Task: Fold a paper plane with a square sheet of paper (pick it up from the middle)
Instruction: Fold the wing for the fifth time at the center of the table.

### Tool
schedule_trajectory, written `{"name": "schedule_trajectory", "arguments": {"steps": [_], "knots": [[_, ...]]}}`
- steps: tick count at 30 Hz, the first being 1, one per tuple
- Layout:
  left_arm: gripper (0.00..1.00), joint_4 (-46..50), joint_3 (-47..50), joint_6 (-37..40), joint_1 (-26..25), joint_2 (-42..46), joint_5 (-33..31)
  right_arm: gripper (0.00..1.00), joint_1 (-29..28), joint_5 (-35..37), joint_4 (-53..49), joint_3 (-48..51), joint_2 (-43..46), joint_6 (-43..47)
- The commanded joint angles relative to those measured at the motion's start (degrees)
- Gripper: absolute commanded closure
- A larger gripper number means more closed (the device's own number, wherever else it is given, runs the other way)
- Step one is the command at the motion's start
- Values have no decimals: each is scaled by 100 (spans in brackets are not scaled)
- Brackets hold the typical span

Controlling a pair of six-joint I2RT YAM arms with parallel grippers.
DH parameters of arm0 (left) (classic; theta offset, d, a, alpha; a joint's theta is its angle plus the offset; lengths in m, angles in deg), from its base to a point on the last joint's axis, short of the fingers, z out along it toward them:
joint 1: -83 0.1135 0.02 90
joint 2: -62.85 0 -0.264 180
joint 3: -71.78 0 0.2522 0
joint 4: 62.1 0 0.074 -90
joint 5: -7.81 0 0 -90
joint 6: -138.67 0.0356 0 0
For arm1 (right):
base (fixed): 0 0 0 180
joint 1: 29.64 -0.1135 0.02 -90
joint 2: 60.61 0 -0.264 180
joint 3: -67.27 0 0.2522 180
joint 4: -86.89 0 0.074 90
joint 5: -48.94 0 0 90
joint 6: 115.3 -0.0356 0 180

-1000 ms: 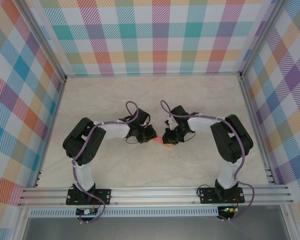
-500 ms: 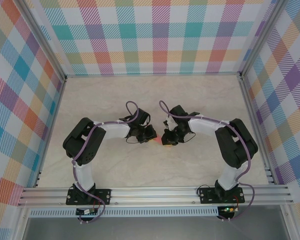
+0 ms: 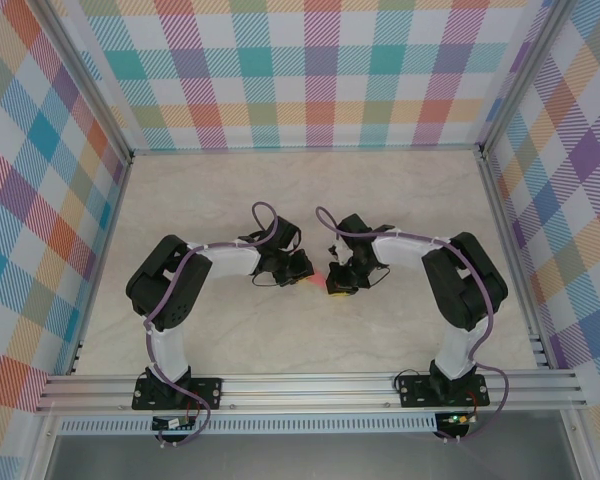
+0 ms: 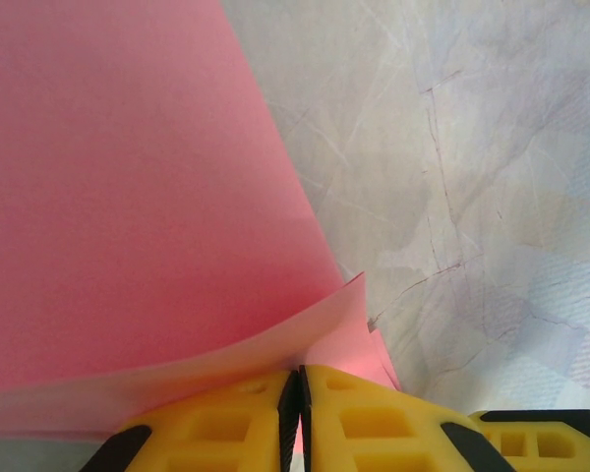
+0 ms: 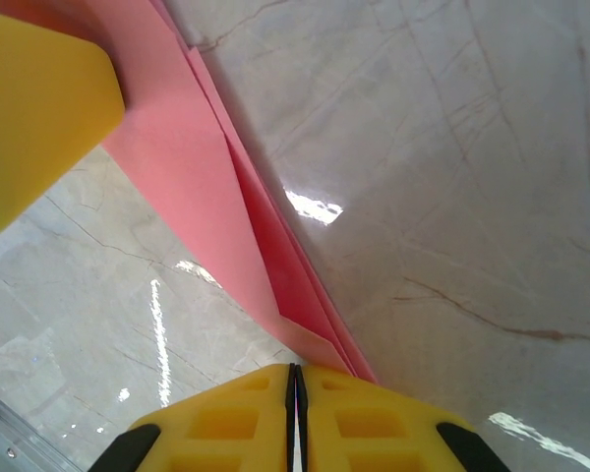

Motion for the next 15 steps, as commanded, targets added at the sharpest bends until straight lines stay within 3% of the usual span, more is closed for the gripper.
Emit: {"name": "schedule_trajectory", "arguments": {"steps": [1,9,15], "knots": [[86,793,181,137,35,-429,-876,88,165,14,-91,115,-99,7],[86,707,238,248,36,-430,-925,88,400,-850,515,819,270,-12],[86,488,169,1017,42,-326,-820,86,393,-1049,705,645,842,-60]]}}
